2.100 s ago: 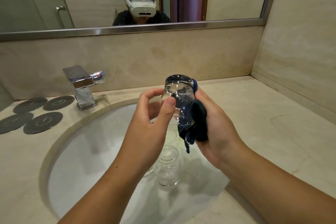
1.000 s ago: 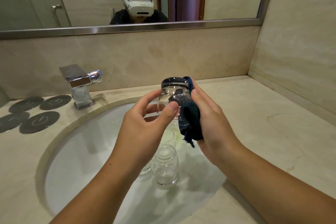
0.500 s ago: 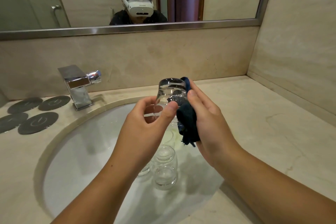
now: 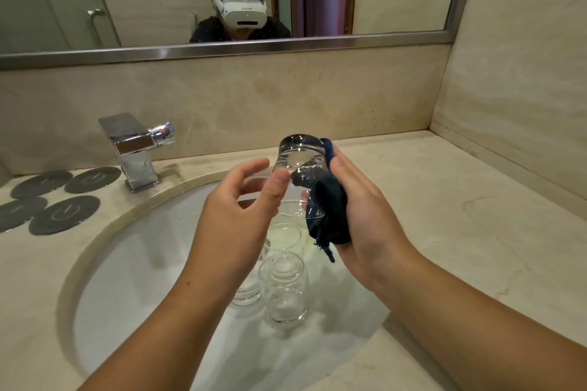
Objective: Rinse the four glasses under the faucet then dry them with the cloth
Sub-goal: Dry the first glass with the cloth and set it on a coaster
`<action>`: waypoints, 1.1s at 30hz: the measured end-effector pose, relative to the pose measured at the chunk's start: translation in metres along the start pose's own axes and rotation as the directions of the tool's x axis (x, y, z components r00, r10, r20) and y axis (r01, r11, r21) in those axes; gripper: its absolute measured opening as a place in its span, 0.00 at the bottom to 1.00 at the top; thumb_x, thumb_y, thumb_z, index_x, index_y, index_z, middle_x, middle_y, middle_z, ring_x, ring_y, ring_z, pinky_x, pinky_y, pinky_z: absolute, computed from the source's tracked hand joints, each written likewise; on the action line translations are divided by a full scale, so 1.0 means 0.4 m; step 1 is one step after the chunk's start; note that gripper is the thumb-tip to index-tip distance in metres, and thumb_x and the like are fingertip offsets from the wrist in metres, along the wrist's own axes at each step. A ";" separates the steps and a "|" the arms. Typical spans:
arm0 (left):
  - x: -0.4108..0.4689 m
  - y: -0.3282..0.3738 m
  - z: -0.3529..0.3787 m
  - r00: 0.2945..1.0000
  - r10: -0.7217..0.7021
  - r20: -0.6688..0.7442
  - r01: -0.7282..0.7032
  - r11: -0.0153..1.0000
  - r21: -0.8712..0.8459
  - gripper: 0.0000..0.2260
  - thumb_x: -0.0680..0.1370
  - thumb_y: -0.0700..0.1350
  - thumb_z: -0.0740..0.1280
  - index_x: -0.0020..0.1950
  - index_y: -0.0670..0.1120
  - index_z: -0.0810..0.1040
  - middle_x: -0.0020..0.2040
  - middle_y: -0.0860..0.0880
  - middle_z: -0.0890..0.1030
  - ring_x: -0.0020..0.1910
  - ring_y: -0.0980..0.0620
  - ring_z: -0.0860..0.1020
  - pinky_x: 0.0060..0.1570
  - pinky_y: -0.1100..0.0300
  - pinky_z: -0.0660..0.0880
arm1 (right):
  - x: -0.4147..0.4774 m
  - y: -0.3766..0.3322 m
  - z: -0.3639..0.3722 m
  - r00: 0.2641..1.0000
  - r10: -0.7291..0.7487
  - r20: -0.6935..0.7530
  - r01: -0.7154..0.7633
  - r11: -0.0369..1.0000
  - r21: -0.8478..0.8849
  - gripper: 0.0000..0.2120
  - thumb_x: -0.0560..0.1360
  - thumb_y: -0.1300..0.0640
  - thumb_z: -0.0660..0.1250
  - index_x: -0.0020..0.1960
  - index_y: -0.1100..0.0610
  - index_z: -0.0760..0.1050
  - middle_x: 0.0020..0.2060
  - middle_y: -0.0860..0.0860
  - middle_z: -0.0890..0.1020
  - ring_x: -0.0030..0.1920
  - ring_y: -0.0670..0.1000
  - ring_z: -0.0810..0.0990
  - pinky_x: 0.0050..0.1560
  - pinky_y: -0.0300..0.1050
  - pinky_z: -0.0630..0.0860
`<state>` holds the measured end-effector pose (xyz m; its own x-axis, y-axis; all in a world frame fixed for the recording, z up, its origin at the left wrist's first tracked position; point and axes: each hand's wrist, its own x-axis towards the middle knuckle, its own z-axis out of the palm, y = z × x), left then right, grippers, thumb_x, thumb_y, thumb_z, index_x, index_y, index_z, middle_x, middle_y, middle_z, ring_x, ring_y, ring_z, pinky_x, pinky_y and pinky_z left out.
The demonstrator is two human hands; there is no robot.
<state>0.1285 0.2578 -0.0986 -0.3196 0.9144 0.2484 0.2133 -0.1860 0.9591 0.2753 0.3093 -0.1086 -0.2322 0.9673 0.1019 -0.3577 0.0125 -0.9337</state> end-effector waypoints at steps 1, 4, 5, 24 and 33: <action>0.000 -0.002 -0.002 1.000 0.001 -0.008 -0.001 1.000 -0.005 0.22 0.72 0.67 0.70 0.63 0.61 0.82 0.54 0.56 0.87 0.49 0.56 0.88 0.55 0.53 0.83 | -0.001 0.001 0.001 1.000 -0.025 -0.011 0.025 0.999 -0.038 0.17 0.86 0.45 0.62 0.73 0.40 0.78 0.63 0.49 0.86 0.57 0.48 0.83 0.56 0.47 0.77; -0.005 -0.005 0.001 1.000 -0.004 0.010 0.004 1.000 -0.005 0.20 0.73 0.70 0.73 0.61 0.63 0.82 0.55 0.56 0.87 0.49 0.55 0.88 0.59 0.48 0.84 | -0.009 0.002 0.004 0.995 -0.090 -0.047 0.082 0.985 -0.152 0.15 0.85 0.42 0.64 0.70 0.31 0.77 0.64 0.50 0.85 0.52 0.50 0.82 0.50 0.49 0.77; -0.006 -0.007 0.004 1.000 -0.005 0.007 0.005 1.000 0.002 0.22 0.72 0.72 0.74 0.61 0.63 0.82 0.55 0.57 0.87 0.50 0.55 0.88 0.59 0.48 0.84 | -0.011 0.002 0.003 0.993 -0.111 -0.043 0.102 0.977 -0.187 0.15 0.85 0.43 0.64 0.70 0.29 0.76 0.64 0.52 0.85 0.52 0.50 0.81 0.48 0.48 0.76; -0.007 0.009 0.004 1.000 0.011 0.029 -0.010 0.999 -0.037 0.19 0.72 0.71 0.74 0.59 0.65 0.83 0.54 0.58 0.88 0.54 0.59 0.86 0.54 0.51 0.85 | 0.000 -0.001 -0.003 0.998 -0.054 -0.025 0.054 0.998 -0.017 0.17 0.87 0.47 0.61 0.73 0.45 0.78 0.61 0.54 0.87 0.60 0.54 0.83 0.64 0.55 0.78; -0.022 0.020 0.016 1.000 0.002 -0.001 -0.003 0.998 -0.066 0.26 0.66 0.66 0.77 0.62 0.61 0.81 0.54 0.57 0.88 0.51 0.58 0.87 0.56 0.55 0.83 | -0.020 -0.014 0.000 0.977 -0.209 -0.029 0.199 0.958 -0.204 0.16 0.86 0.46 0.63 0.72 0.33 0.76 0.61 0.48 0.86 0.48 0.48 0.82 0.37 0.43 0.76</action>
<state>0.1388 0.2506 -0.0939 -0.3197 0.9137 0.2508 0.1524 -0.2117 0.9654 0.2790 0.3014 -0.1042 -0.1262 0.9501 0.2851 -0.2044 0.2563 -0.9447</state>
